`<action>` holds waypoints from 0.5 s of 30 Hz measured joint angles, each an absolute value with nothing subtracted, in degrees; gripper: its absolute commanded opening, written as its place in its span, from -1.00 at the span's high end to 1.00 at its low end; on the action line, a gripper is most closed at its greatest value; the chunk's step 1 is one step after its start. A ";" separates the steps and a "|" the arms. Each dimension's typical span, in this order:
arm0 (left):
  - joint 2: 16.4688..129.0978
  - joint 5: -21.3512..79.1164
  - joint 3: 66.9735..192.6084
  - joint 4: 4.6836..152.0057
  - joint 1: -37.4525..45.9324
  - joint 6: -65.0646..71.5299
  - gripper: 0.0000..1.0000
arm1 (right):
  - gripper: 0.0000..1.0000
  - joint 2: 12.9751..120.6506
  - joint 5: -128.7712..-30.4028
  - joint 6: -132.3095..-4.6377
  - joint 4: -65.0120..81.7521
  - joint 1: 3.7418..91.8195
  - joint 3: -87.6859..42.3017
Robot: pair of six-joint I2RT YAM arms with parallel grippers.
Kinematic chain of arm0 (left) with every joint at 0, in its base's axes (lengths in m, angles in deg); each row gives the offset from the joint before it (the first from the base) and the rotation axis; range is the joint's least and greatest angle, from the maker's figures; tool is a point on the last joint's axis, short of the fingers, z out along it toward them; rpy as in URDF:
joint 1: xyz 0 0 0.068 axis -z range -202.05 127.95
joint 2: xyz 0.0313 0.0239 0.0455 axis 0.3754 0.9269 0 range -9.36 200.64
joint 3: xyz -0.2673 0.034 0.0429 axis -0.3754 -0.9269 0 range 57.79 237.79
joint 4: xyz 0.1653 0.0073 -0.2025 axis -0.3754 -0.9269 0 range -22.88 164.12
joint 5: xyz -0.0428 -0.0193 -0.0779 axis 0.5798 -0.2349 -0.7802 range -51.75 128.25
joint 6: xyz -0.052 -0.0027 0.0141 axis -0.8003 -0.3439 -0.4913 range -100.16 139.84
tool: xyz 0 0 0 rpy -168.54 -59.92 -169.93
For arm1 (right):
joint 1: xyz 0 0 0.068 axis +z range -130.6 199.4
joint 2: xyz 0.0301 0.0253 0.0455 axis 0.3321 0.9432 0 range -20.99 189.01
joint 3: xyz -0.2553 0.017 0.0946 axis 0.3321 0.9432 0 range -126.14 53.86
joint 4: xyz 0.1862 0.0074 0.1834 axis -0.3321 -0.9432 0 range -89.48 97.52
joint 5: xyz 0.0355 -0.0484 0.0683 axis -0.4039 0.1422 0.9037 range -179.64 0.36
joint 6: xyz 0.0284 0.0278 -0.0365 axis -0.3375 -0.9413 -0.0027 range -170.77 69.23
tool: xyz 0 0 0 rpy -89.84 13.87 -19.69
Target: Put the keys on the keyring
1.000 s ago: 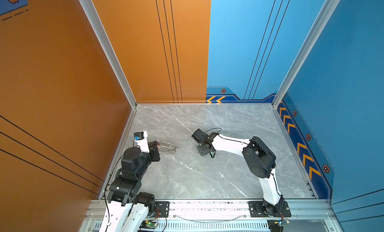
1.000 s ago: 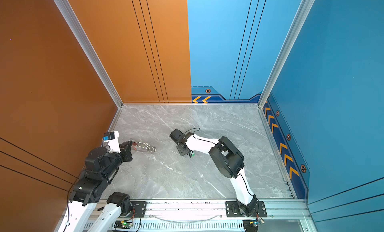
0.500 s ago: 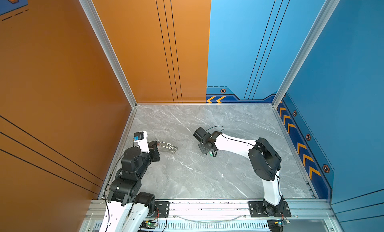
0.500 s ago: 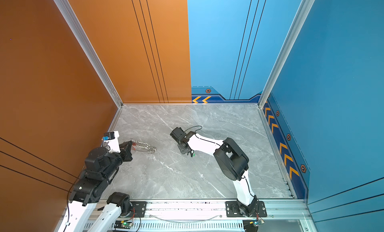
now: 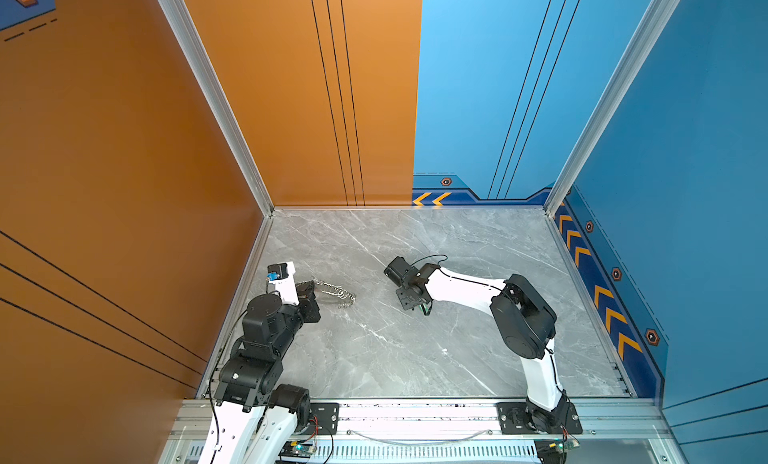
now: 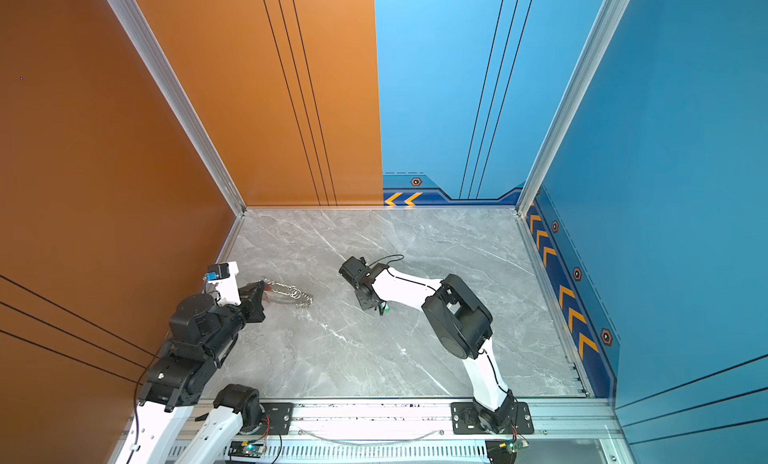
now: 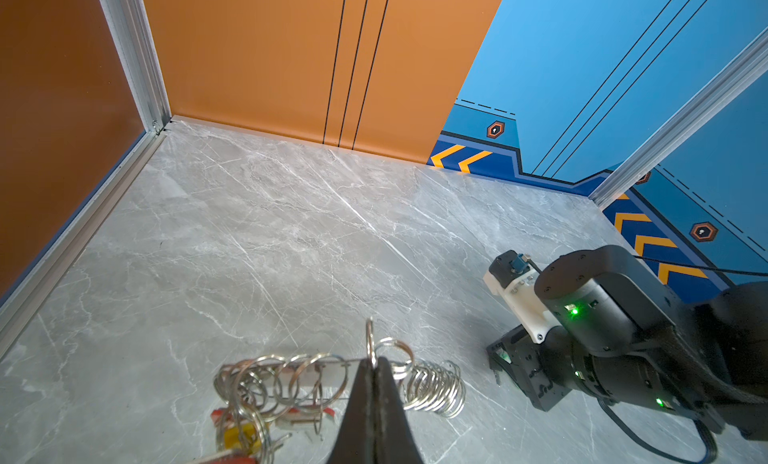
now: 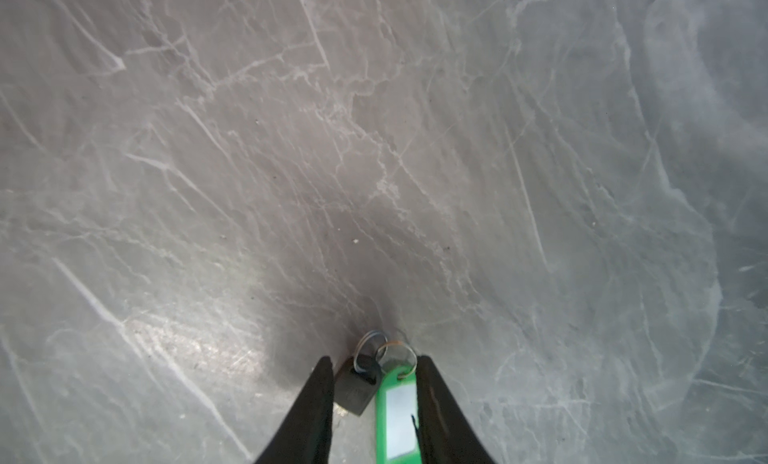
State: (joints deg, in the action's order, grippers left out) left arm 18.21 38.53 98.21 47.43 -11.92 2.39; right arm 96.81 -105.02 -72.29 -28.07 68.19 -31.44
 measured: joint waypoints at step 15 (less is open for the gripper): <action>18.19 38.16 98.21 47.58 -11.98 2.39 1.00 | 0.46 99.15 -104.47 -74.67 -28.05 68.13 -32.35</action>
State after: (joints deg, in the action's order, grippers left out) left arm 18.19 38.16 98.21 47.58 -11.98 2.39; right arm 99.15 -104.47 -74.67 -28.05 68.13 -32.35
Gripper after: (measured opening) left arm 0.044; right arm 0.287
